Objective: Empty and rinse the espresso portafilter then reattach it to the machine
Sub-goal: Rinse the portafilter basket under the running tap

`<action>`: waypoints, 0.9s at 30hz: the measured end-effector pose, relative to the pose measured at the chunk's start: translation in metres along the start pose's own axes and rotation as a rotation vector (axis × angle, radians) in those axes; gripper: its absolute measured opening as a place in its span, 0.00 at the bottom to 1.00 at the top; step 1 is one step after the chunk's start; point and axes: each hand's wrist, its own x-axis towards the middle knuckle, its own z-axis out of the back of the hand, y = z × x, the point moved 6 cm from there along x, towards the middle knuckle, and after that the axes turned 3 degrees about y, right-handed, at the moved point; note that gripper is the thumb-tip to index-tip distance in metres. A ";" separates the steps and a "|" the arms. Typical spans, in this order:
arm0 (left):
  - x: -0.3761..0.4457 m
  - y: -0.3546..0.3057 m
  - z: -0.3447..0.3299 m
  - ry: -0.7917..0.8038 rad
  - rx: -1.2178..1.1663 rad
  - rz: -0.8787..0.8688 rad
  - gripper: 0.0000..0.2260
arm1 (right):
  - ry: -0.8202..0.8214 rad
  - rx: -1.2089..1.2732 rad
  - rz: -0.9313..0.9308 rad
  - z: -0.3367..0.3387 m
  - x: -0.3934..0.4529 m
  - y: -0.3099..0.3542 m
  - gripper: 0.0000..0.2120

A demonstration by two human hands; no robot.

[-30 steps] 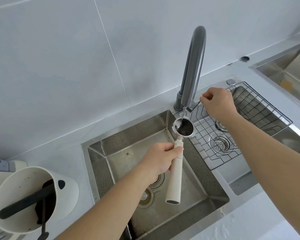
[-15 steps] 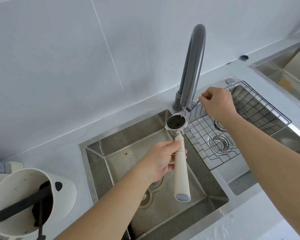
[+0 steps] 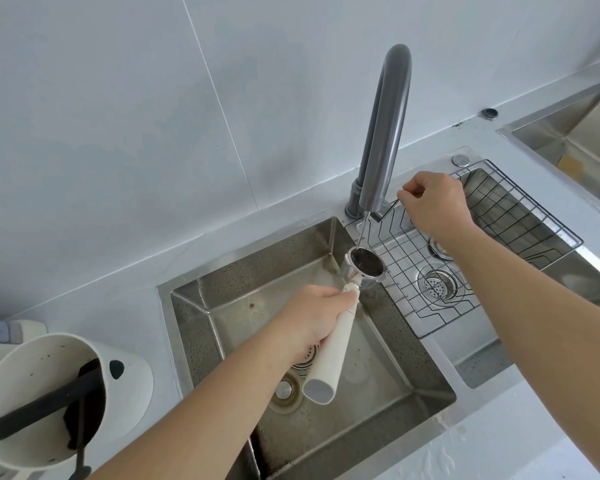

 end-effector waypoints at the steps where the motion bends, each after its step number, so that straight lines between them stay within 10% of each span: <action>1: -0.001 -0.001 0.004 -0.022 0.035 -0.019 0.10 | -0.002 0.000 0.002 0.000 0.000 0.000 0.07; 13: -0.007 -0.018 0.022 -0.174 0.283 -0.310 0.11 | -0.002 -0.005 0.004 0.001 -0.002 0.002 0.07; 27: 0.007 -0.009 -0.003 0.000 -0.175 -0.205 0.09 | -0.016 0.011 0.010 0.001 -0.001 0.001 0.07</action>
